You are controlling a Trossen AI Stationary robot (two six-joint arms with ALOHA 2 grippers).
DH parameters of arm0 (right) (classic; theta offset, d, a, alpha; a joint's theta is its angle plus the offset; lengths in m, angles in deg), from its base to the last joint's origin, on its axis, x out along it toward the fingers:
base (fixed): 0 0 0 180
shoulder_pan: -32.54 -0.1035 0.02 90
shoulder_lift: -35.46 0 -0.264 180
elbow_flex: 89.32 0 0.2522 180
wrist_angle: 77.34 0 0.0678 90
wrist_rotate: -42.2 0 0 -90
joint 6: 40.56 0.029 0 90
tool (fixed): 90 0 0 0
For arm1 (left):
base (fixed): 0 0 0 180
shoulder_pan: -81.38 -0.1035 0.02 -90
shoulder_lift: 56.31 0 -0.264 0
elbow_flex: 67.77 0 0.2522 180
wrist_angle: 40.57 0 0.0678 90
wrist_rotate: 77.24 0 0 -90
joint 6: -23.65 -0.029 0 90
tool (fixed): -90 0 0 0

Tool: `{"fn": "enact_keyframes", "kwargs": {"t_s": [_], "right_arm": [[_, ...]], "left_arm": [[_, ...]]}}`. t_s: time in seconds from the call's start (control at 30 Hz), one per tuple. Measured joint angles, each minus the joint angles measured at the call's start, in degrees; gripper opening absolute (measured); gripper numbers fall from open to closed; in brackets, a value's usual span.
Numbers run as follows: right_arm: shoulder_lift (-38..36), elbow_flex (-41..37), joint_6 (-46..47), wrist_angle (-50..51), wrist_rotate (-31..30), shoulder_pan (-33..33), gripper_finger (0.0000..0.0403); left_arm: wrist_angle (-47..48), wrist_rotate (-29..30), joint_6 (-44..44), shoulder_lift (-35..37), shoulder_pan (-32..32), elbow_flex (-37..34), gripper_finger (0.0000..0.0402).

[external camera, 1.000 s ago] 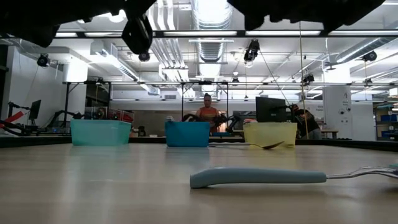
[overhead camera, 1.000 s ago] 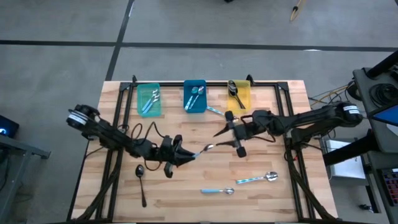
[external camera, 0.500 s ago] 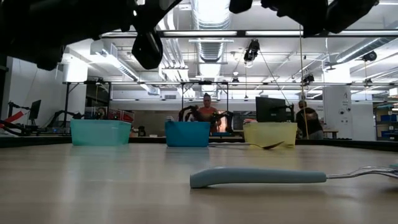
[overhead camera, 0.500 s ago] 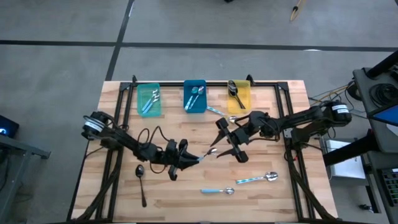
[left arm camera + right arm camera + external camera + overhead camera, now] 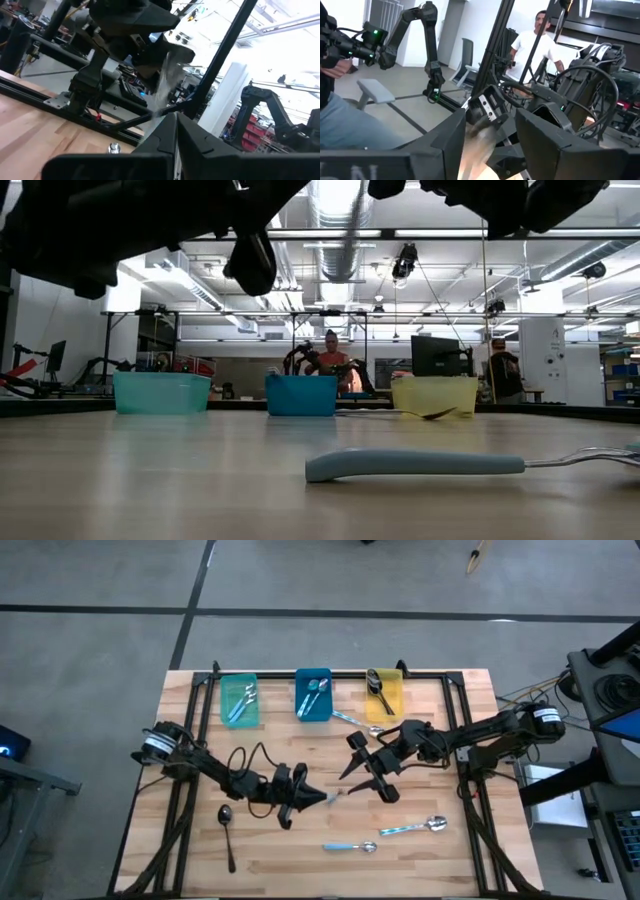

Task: Sort silverware by color (type)
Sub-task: Put the blue spoon into the green bin

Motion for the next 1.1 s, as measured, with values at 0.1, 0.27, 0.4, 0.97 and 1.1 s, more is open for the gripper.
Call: {"fn": "enact_keyframes", "kwargs": {"t_s": [0.1, 0.27, 0.4, 0.97, 1.1], "right_arm": [[0.0, 0.0, -0.08, -0.02, 0.0, 0.0, 0.0143], [-0.44, 0.0, 0.27, 2.17, -0.17, 0.29, 0.01], [-3.33, -0.04, -0.63, 10.02, -0.24, 1.4, 0.0065], [-9.25, -0.04, -0.55, 23.53, -7.72, 2.28, 0.0009], [-9.25, -0.04, -0.59, 24.92, -11.92, 2.29, 0.0009]], "left_arm": [[-0.02, -0.52, 0.0, 0.03, -0.02, 0.0, 0.0004], [0.01, -0.65, 0.76, 0.04, -0.07, -0.16, 0.0003], [0.02, -0.69, 1.6, 0.07, -0.07, -0.83, 0.0002], [3.45, 2.46, 7.06, 0.79, -0.05, -7.26, 0.0], [14.99, 5.24, 13.18, 0.79, -0.12, -5.49, 0.0]]}}
